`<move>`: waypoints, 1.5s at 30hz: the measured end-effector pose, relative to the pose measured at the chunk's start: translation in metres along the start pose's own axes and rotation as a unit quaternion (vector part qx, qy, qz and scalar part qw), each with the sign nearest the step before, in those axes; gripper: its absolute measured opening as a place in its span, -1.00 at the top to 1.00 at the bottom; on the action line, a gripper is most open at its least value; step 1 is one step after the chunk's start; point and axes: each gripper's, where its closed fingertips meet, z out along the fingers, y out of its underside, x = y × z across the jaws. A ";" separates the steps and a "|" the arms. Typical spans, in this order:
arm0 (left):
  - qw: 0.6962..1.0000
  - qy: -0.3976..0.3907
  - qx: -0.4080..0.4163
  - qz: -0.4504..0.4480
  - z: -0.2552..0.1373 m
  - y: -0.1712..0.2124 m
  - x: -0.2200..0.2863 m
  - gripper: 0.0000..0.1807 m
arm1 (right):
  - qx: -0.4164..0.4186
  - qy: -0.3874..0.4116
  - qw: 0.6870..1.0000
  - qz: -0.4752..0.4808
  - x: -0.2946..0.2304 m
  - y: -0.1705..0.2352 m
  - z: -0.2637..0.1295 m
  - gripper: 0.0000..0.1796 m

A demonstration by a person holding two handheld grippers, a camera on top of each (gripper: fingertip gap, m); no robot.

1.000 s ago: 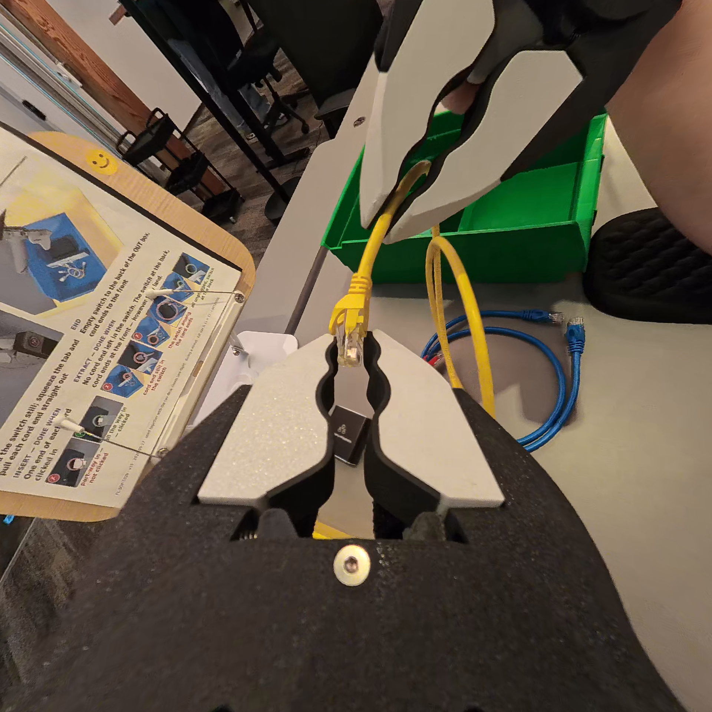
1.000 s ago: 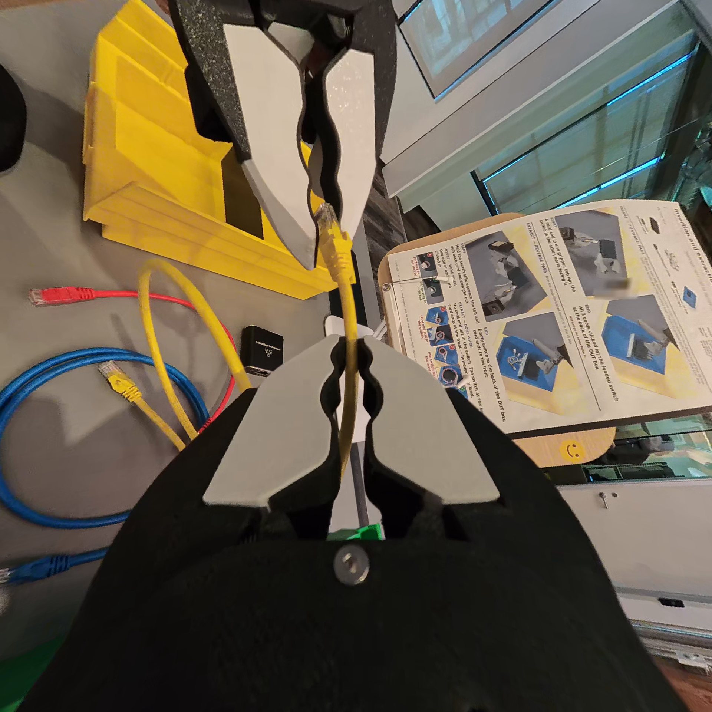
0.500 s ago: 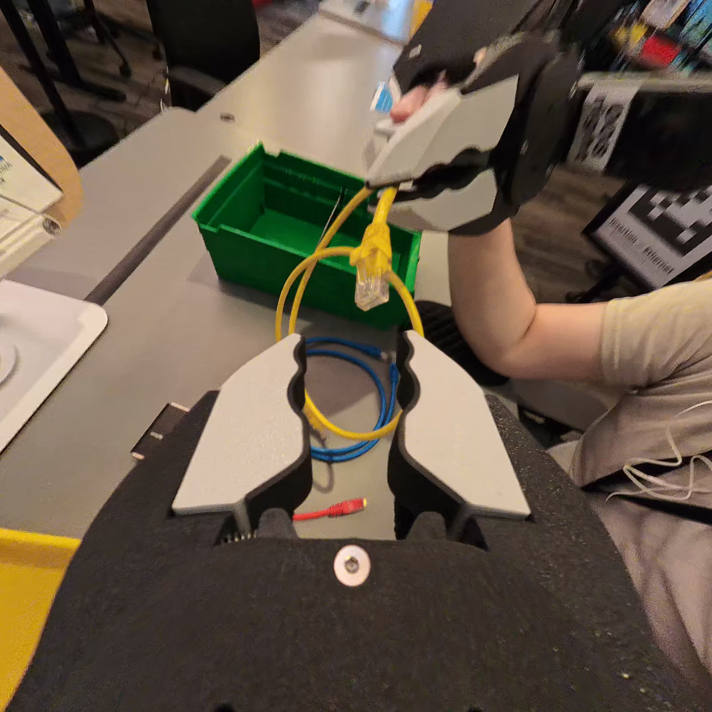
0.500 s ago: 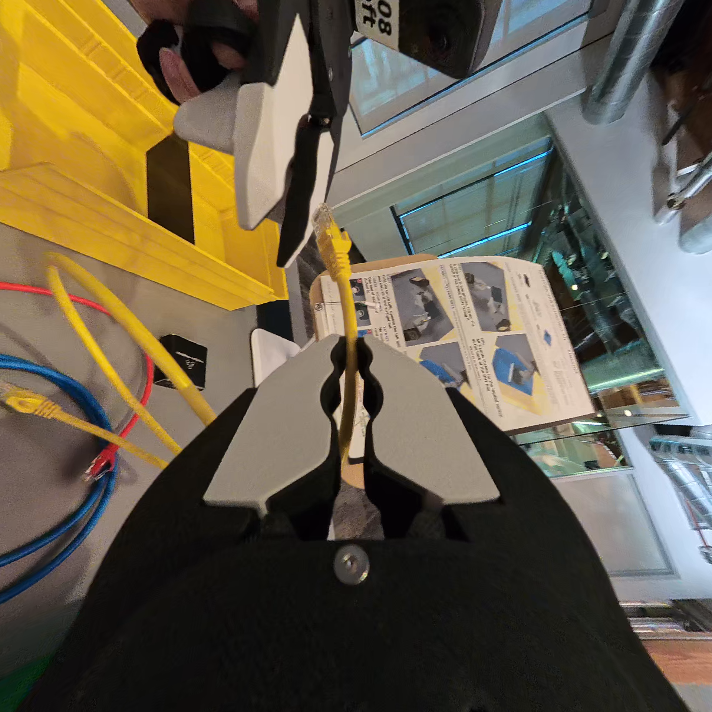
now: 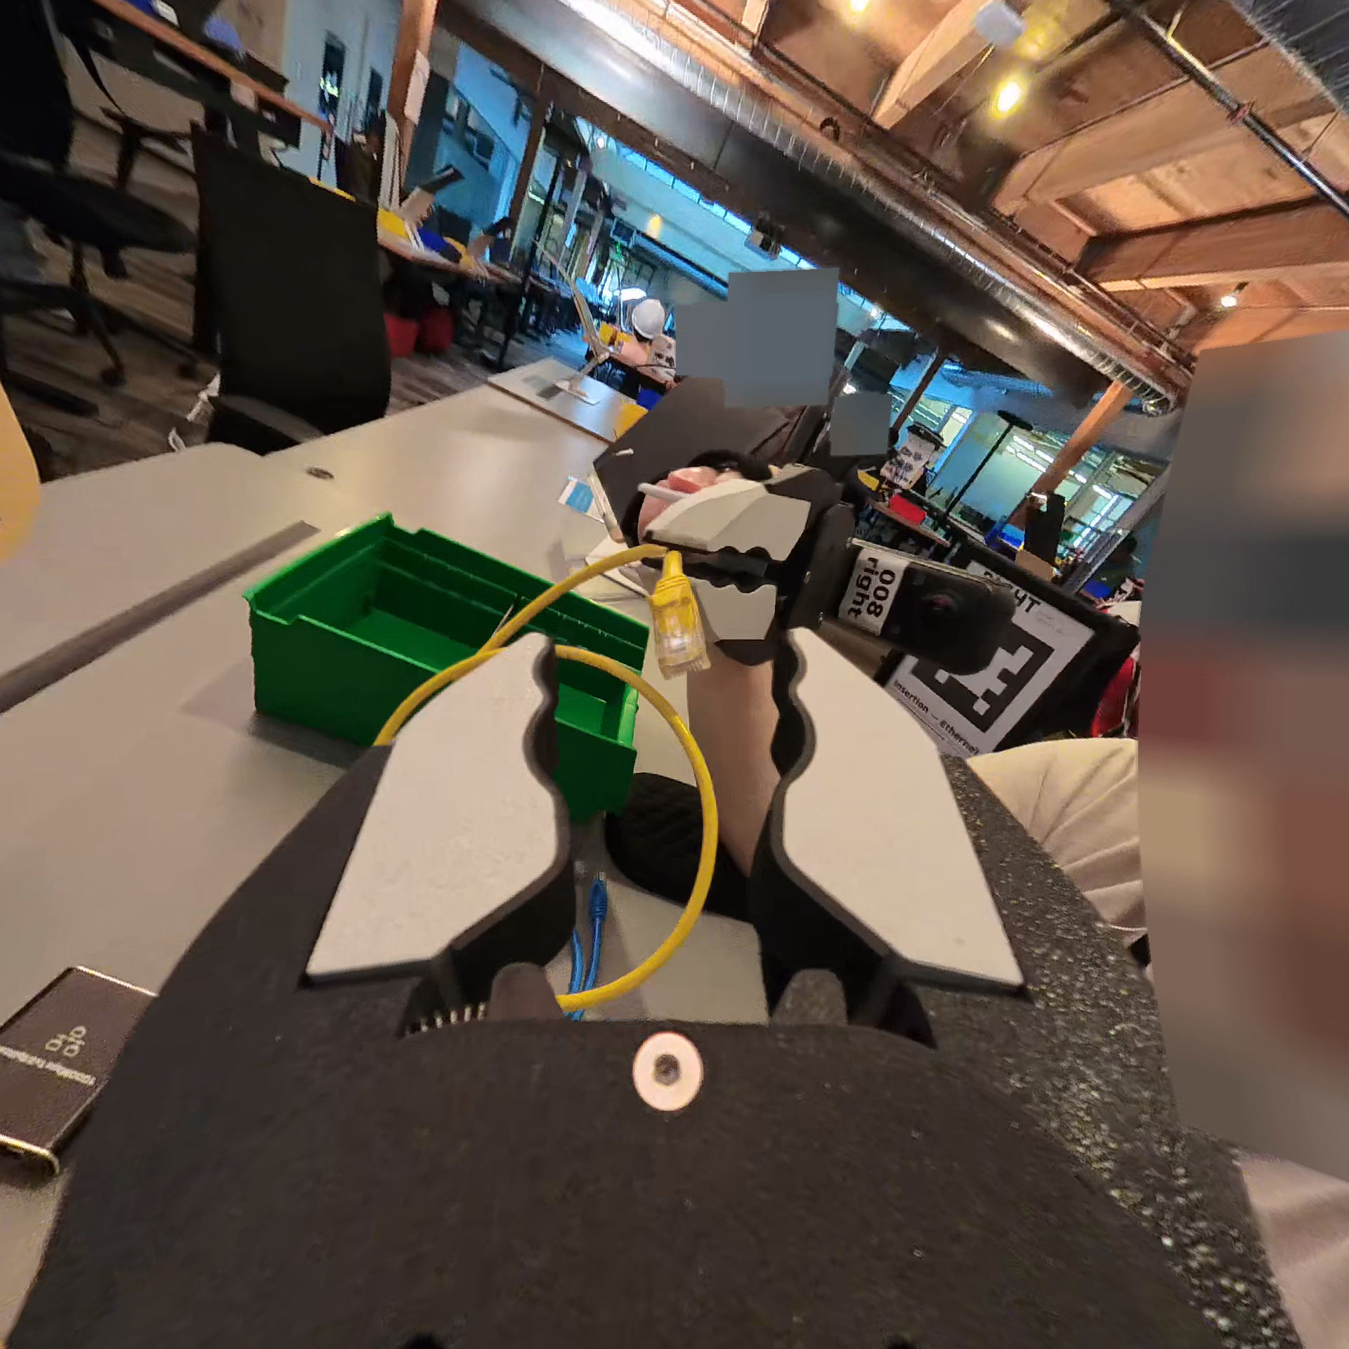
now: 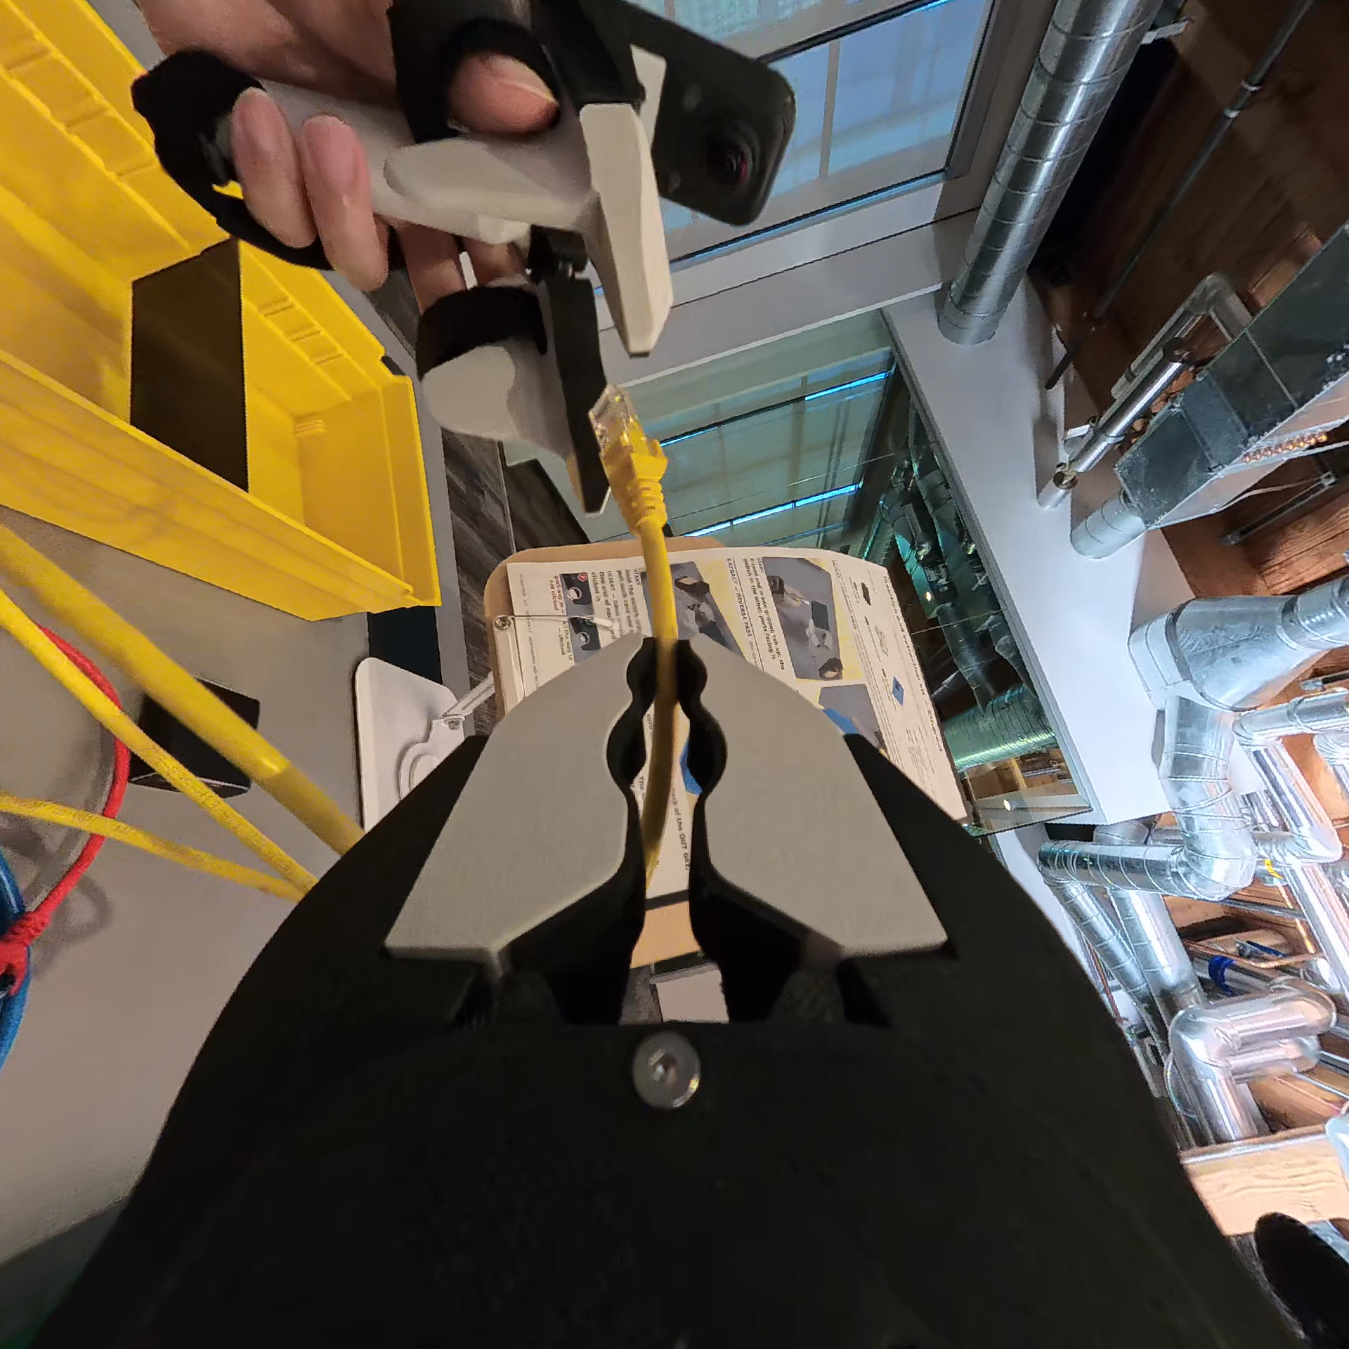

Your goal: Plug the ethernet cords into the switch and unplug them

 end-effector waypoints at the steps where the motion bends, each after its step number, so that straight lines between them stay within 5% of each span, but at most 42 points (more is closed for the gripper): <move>1: 1.000 0.001 -0.002 -0.005 0.001 0.001 -0.001 0.37 | 0.001 0.000 1.000 -0.002 -0.001 -0.001 0.001 0.93; 7: 0.999 0.016 -0.005 -0.028 0.007 0.005 -0.004 0.53 | -0.006 -0.004 1.000 -0.010 -0.005 -0.001 0.007 0.93; 11: 1.000 0.017 0.001 -0.021 0.007 0.004 -0.006 0.85 | -0.011 -0.008 1.000 -0.008 -0.008 0.001 0.009 0.93; 24: 1.000 0.017 -0.001 -0.013 0.011 0.006 -0.010 0.86 | -0.006 -0.009 1.000 0.008 -0.008 0.005 0.011 0.92; 31: 1.000 0.002 0.024 -0.005 0.004 -0.001 -0.017 0.86 | 0.061 -0.062 0.987 0.135 -0.011 -0.008 0.006 0.72; 35: 1.000 -0.009 0.026 0.010 0.002 -0.003 -0.020 0.86 | 0.136 -0.153 0.934 0.294 -0.009 -0.046 -0.007 0.73; 41: 0.997 -0.025 0.043 0.059 -0.005 -0.013 -0.014 0.87 | 0.122 -0.348 0.731 0.574 -0.043 -0.085 0.020 0.63; 45: 0.993 -0.033 0.058 0.098 -0.014 -0.022 -0.004 0.86 | 0.003 -0.326 0.731 0.599 -0.075 -0.055 0.056 0.37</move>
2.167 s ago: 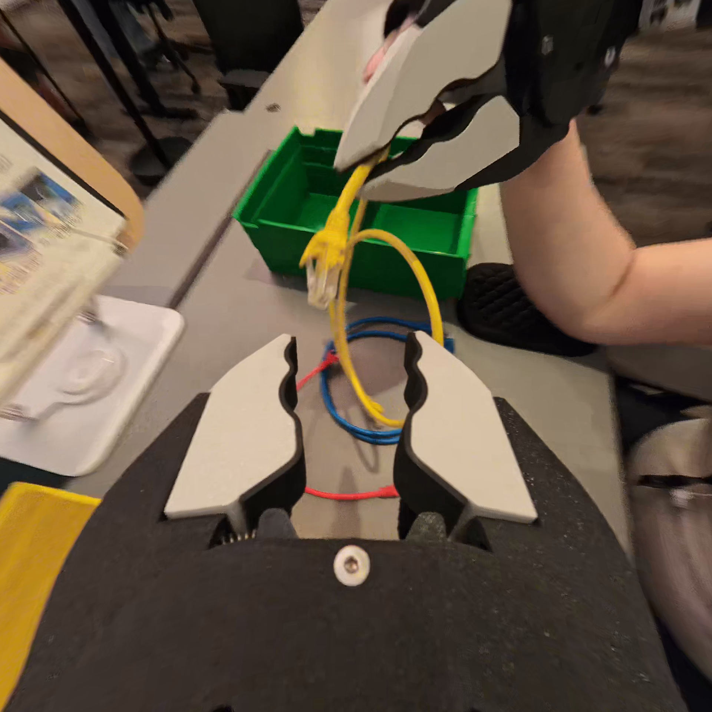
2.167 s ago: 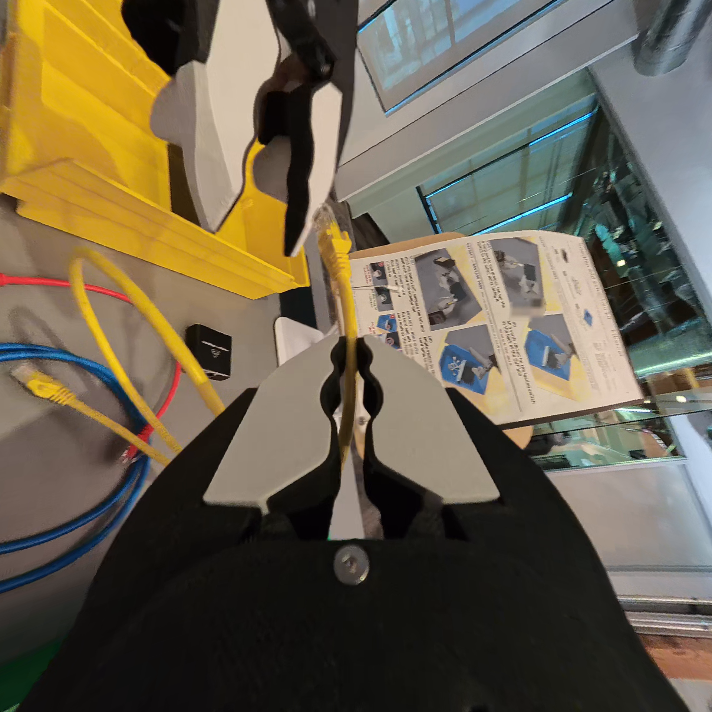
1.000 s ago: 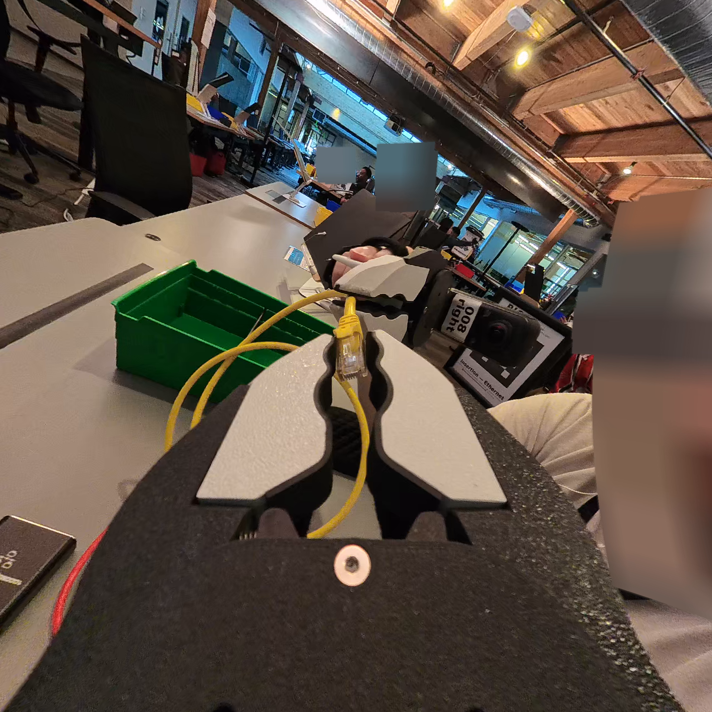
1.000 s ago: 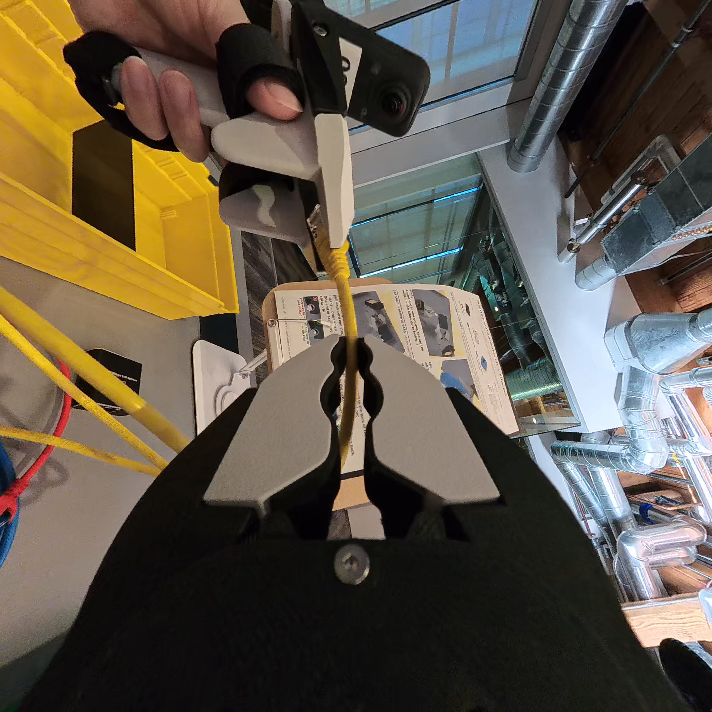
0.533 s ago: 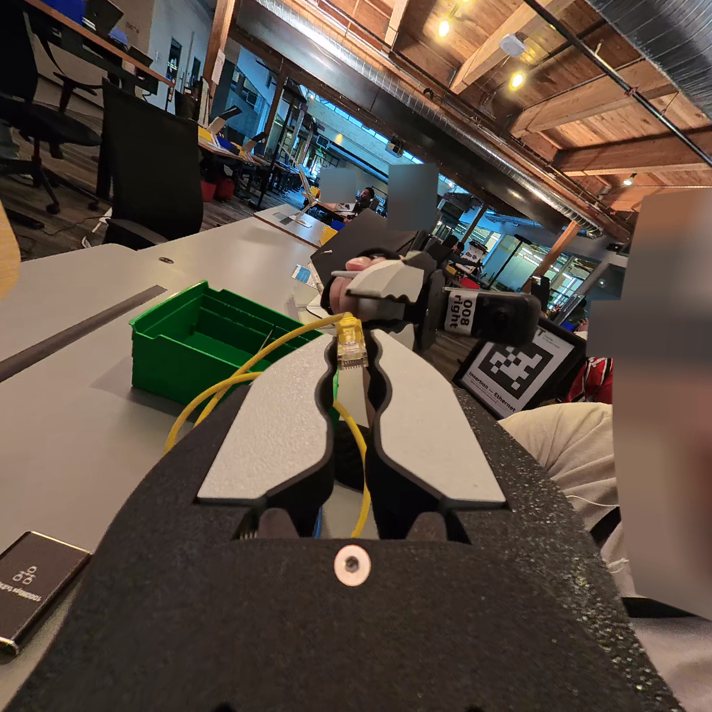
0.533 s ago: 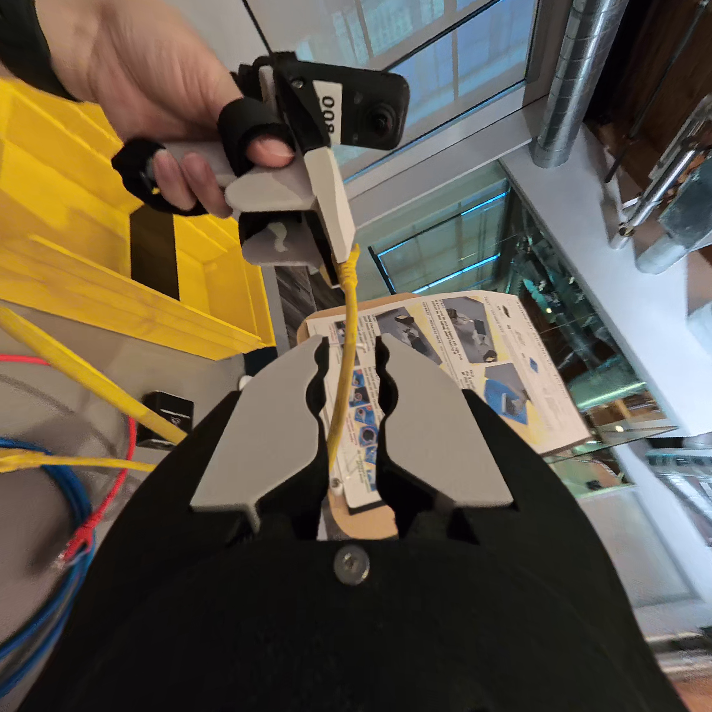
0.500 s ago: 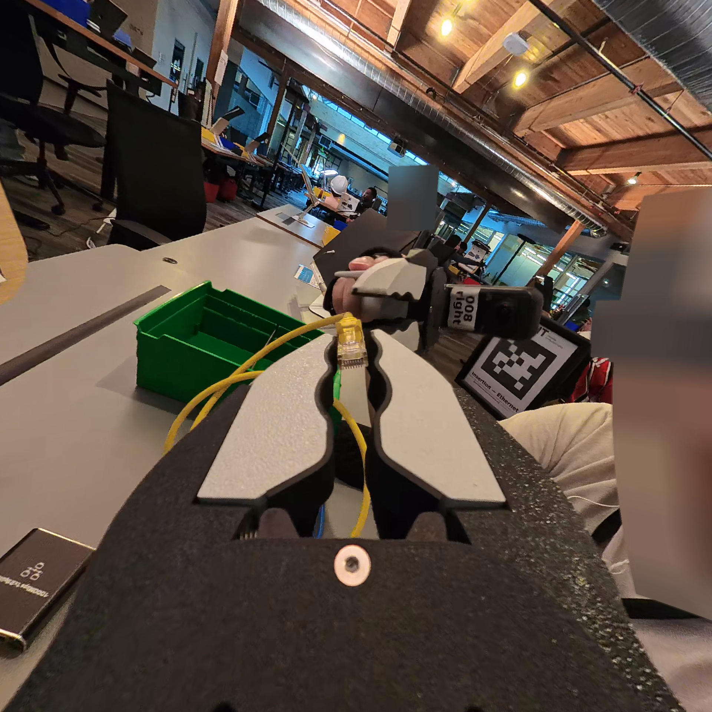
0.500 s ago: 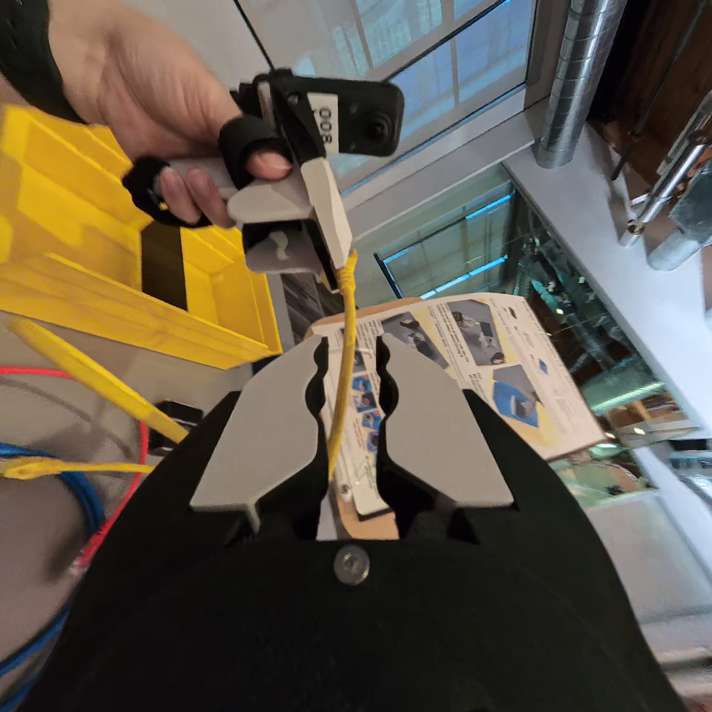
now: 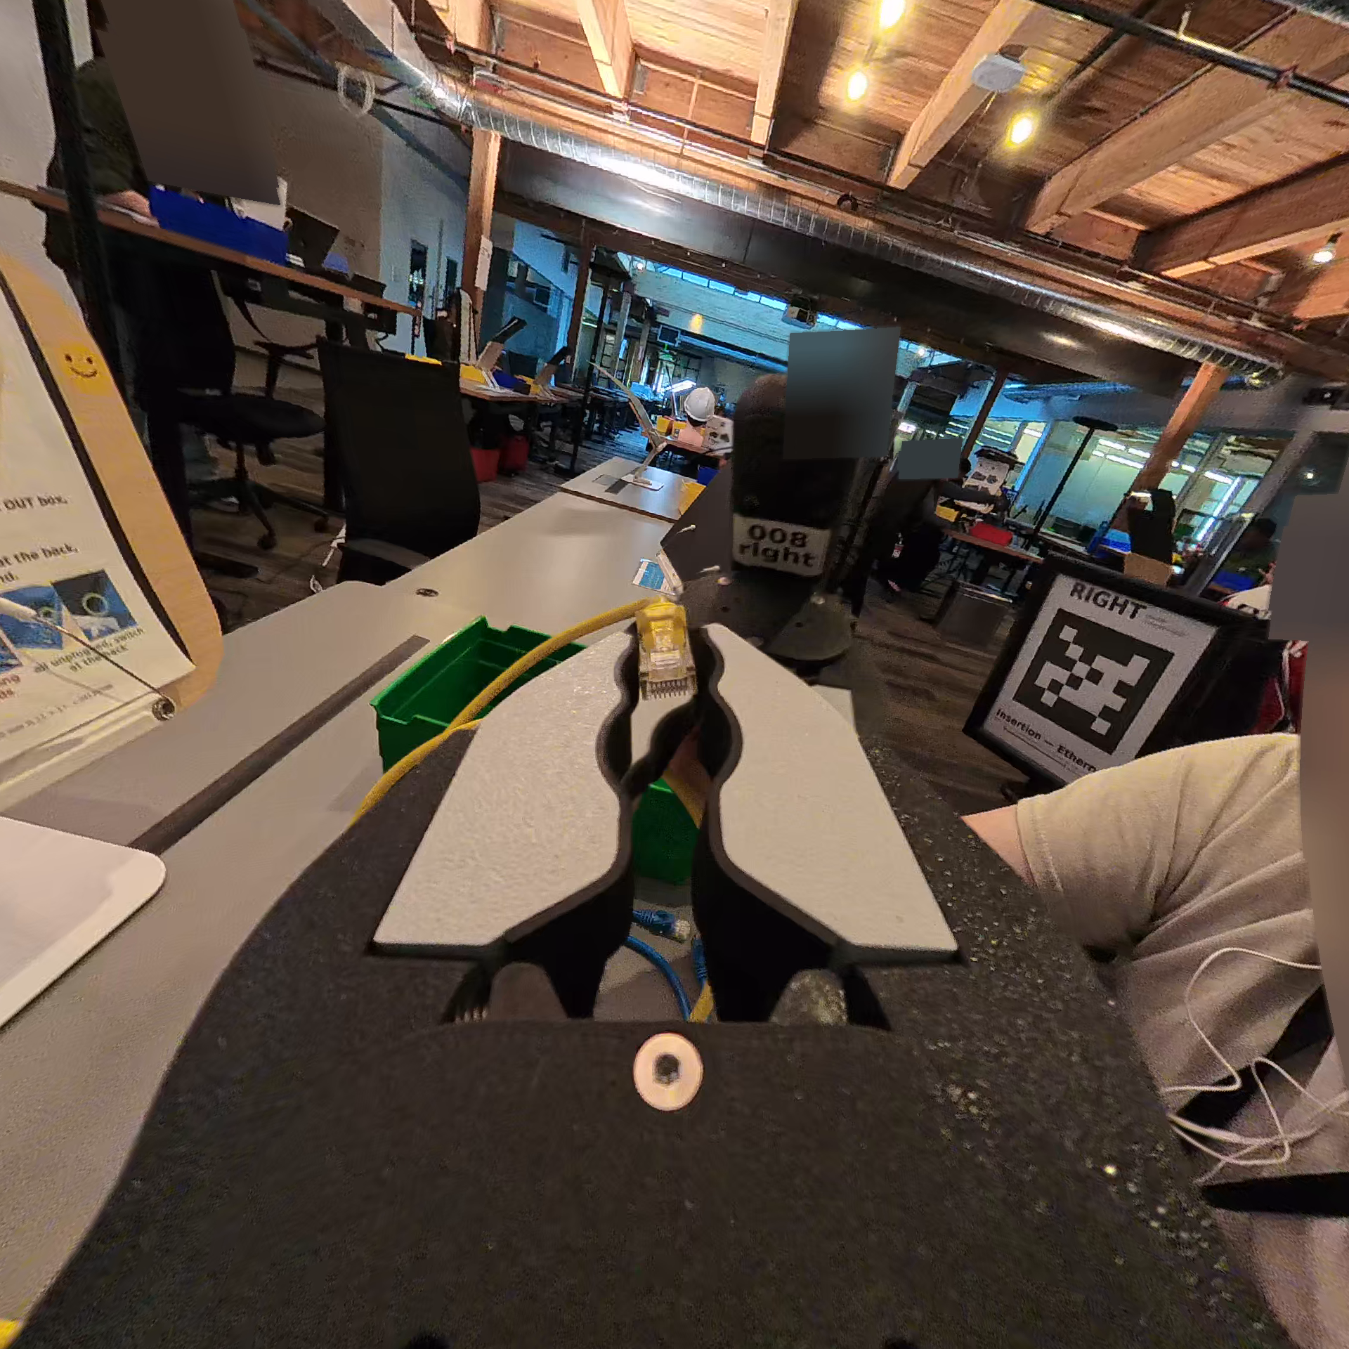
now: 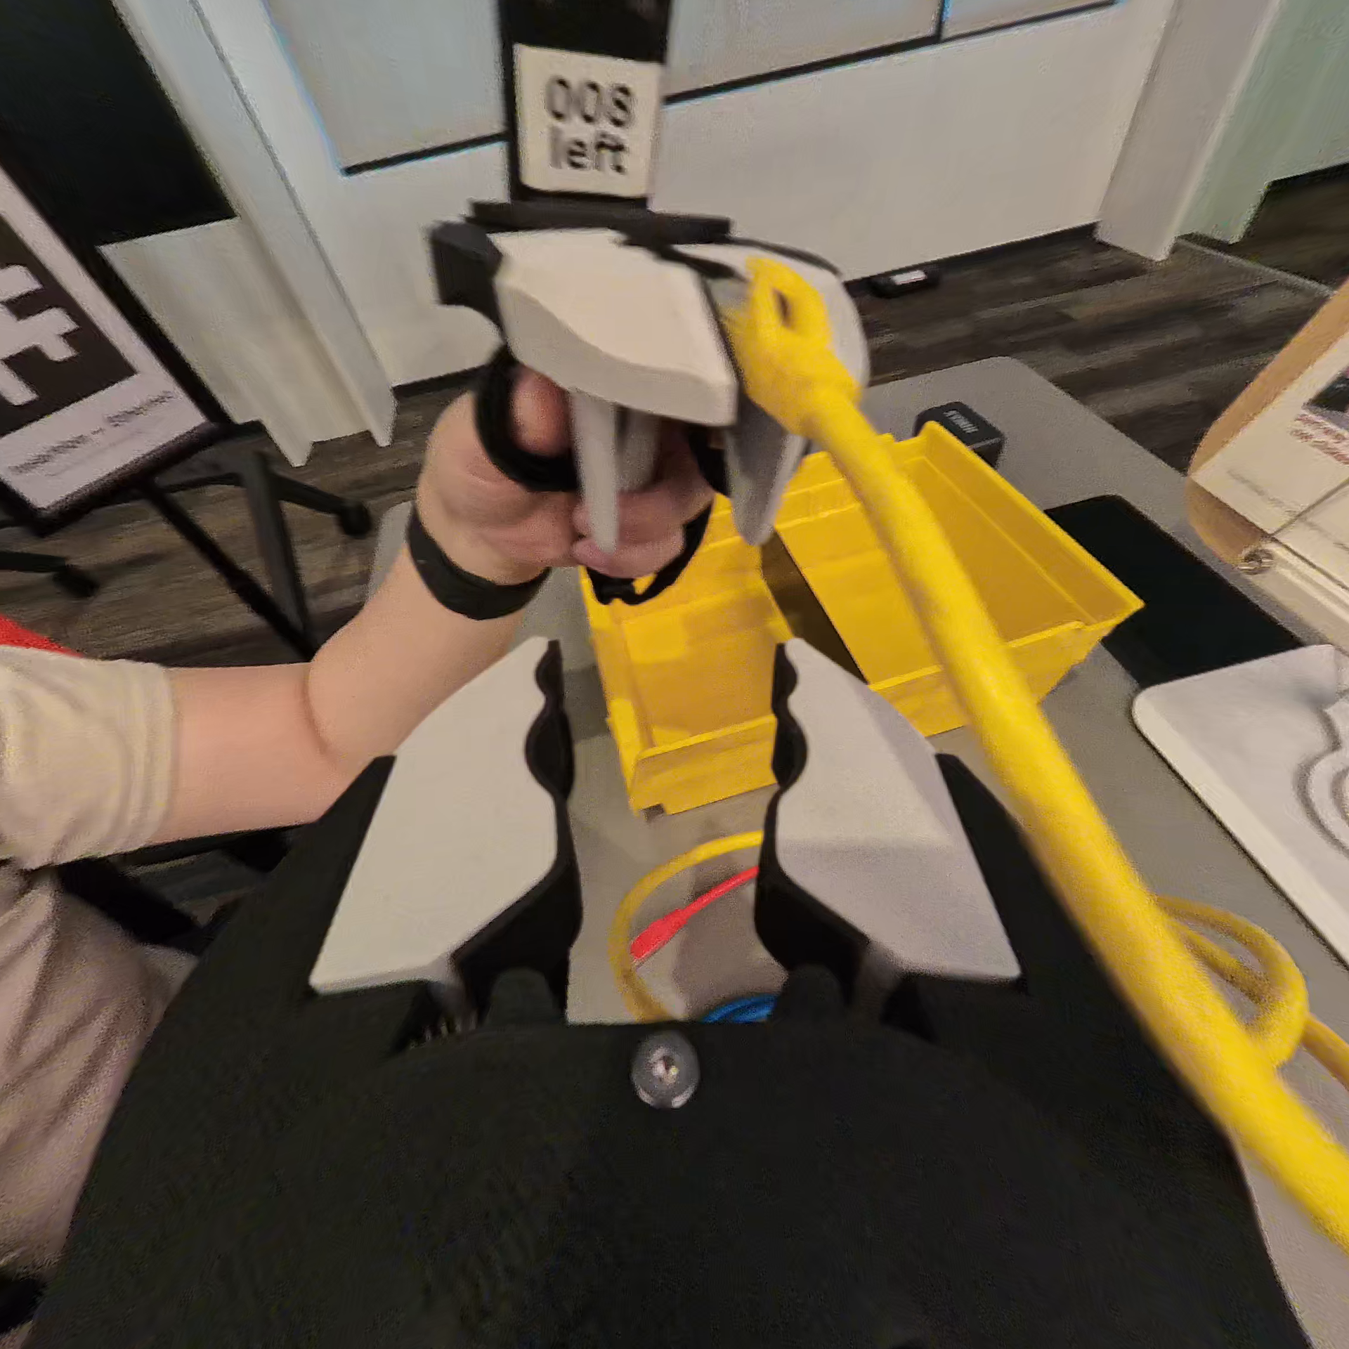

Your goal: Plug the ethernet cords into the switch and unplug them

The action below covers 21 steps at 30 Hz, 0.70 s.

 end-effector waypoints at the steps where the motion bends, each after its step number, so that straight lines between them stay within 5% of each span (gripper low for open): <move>1: 1.000 0.002 0.000 0.008 -0.002 -0.002 0.003 0.86 | 0.010 0.007 1.000 -0.001 0.004 -0.001 0.003 0.32; 7: 0.998 0.009 -0.013 0.058 -0.006 -0.005 0.018 0.86 | 0.205 -0.083 0.966 0.133 0.007 -0.047 -0.011 0.20; 12: 0.998 0.008 -0.021 0.063 -0.008 -0.005 0.020 0.86 | 0.348 -0.127 0.925 0.082 0.009 -0.072 -0.057 0.65; 21: 0.995 0.014 -0.067 0.079 -0.002 0.010 0.024 0.87 | 0.286 -0.133 0.949 -0.012 -0.015 -0.063 -0.048 0.72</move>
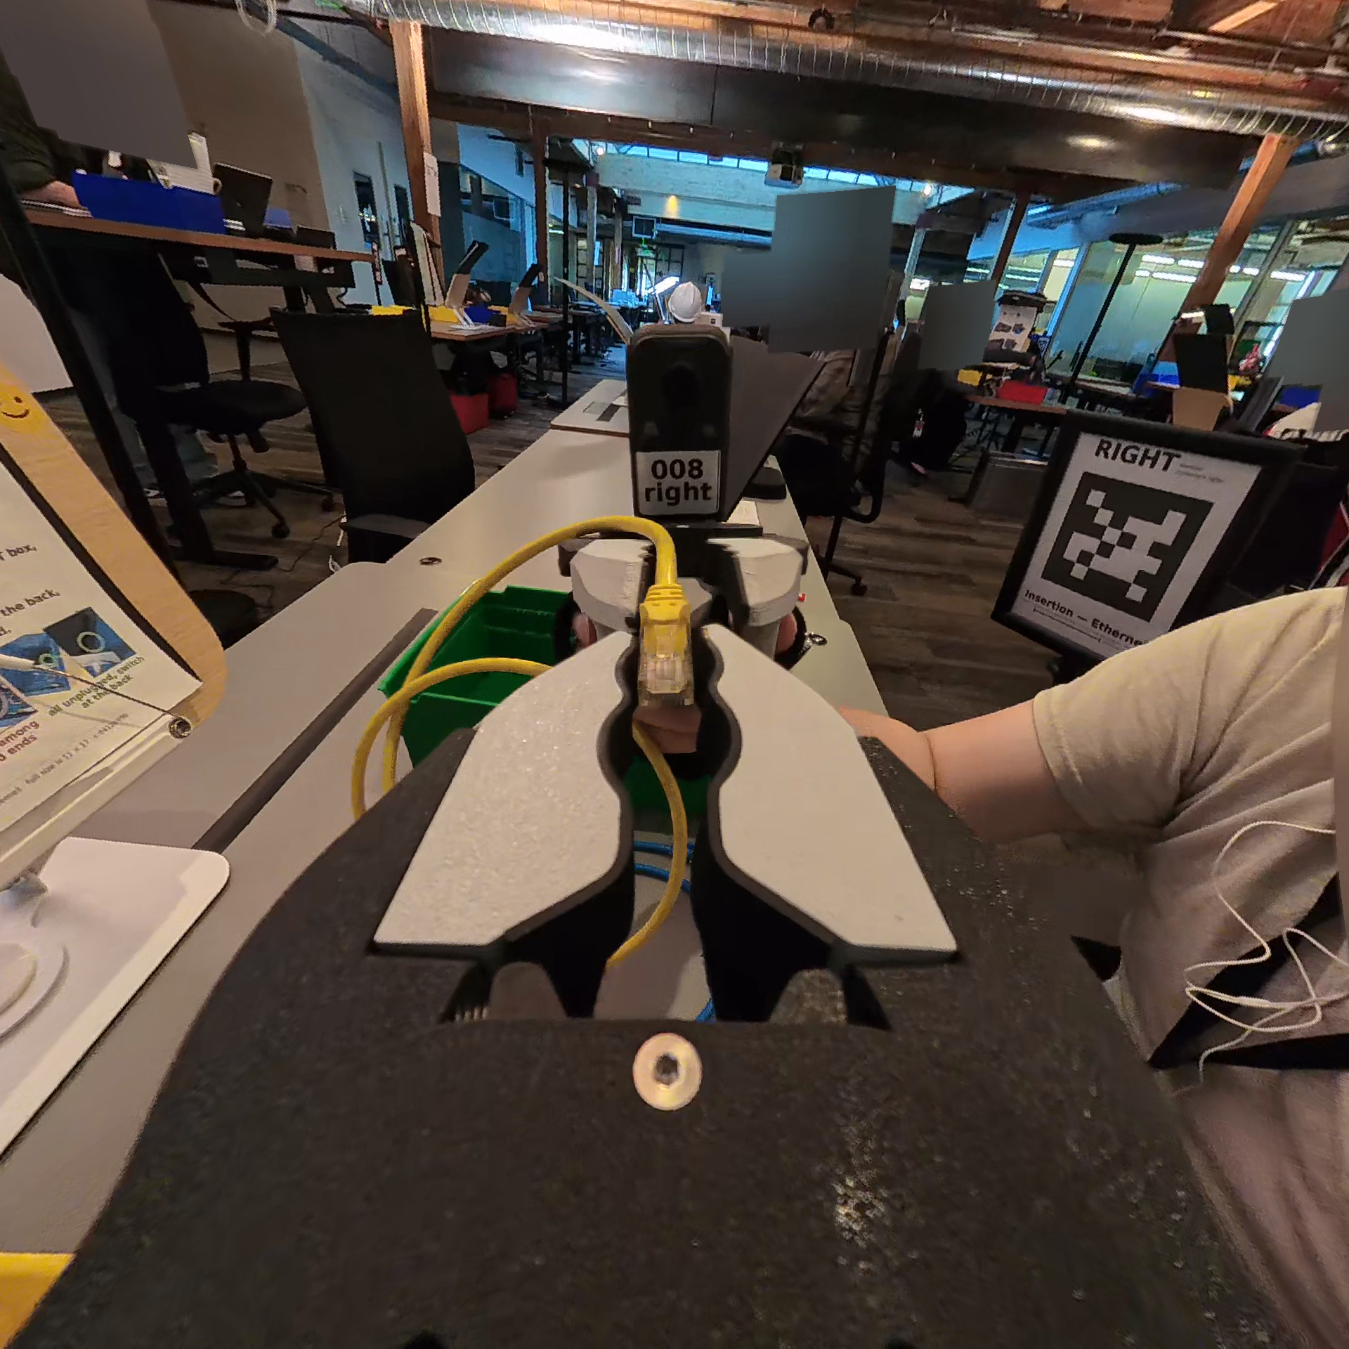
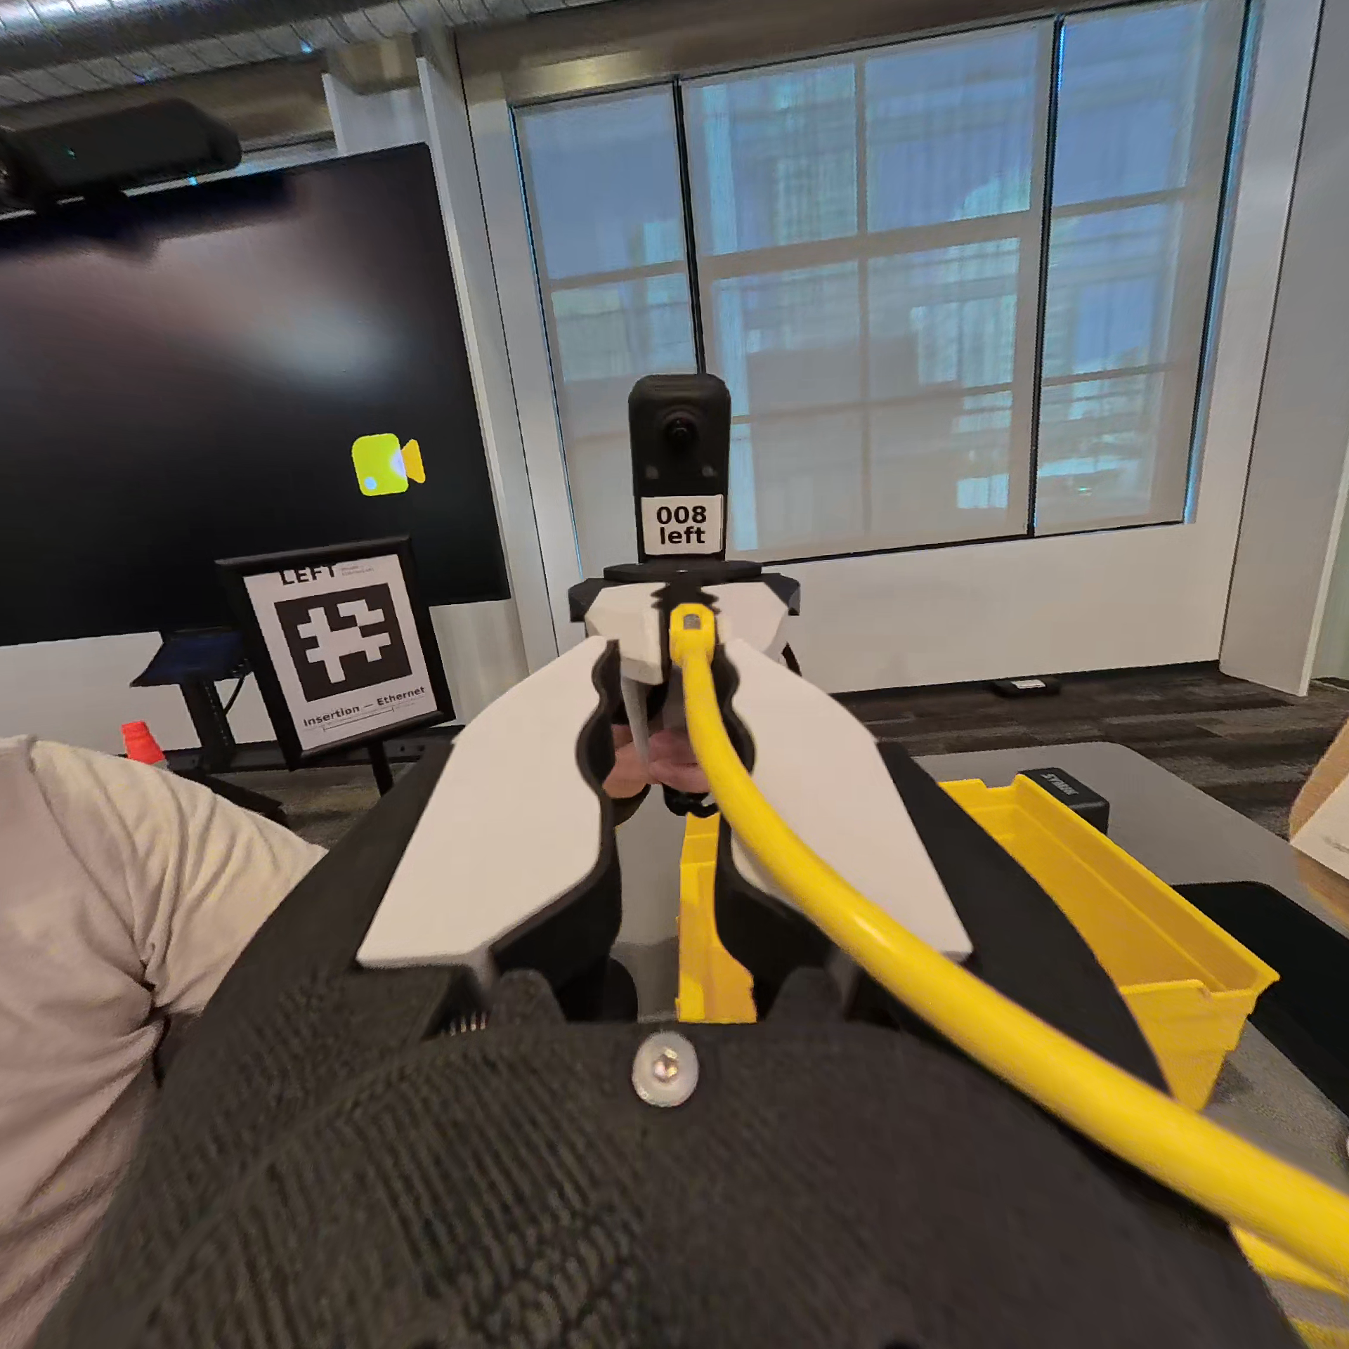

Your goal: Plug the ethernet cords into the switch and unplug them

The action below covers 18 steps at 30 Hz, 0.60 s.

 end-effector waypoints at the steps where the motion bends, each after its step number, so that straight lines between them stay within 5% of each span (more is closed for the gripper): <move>1: 1.000 -0.001 -0.002 0.002 0.000 0.000 0.000 0.87 | 0.000 -0.003 1.000 0.002 0.000 0.000 0.000 0.72; 9: 1.000 0.013 0.000 -0.004 0.000 -0.001 0.004 0.82 | -0.002 0.032 0.991 -0.127 -0.001 -0.003 -0.006 0.87; 18: 0.988 0.060 0.048 -0.132 -0.004 -0.008 0.000 0.52 | -0.010 0.137 0.891 -0.432 -0.008 -0.008 -0.012 0.87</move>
